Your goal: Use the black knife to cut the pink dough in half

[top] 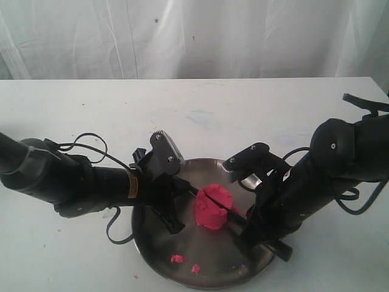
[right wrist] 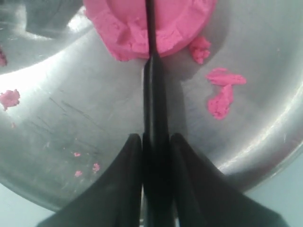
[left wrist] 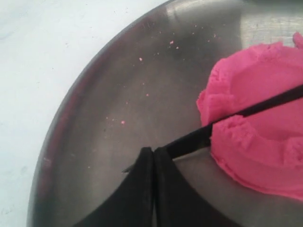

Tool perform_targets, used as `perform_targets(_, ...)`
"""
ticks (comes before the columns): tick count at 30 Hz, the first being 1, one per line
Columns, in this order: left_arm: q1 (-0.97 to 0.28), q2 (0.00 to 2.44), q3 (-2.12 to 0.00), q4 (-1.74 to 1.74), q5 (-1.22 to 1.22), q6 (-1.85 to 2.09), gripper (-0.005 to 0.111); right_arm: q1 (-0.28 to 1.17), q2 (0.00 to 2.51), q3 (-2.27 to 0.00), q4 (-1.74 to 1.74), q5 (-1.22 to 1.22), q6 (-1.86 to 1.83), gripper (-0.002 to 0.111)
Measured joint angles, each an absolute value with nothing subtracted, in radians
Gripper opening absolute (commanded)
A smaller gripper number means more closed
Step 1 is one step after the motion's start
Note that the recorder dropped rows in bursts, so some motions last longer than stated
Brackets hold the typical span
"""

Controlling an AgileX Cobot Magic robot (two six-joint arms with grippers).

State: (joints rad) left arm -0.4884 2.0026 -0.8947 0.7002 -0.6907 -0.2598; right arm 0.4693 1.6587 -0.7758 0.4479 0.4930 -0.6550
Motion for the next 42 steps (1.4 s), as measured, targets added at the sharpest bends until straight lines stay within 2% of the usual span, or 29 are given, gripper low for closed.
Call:
perform_targets(10, -0.487, 2.076, -0.906, 0.675, -0.819, -0.262, 0.000, 0.469, 1.675, -0.776, 0.407, 0.482, -0.639, 0.000)
perform_targets(27, -0.487, 2.074, -0.906, 0.665, -0.824, -0.245, 0.000, 0.469, 1.709, -0.788, 0.409, 0.474, -0.625, 0.000)
perform_targets(34, -0.487, 1.990, -0.899, 0.662, -0.663, -0.171, 0.000, 0.469, 1.712, -0.790, 0.411, 0.461, -0.622, 0.000)
perform_targets(42, -0.487, 1.681, -0.893, 0.667, -0.297, -0.160, 0.000, 0.469, 1.714, -0.790, 0.417, 0.452, -0.622, 0.000)
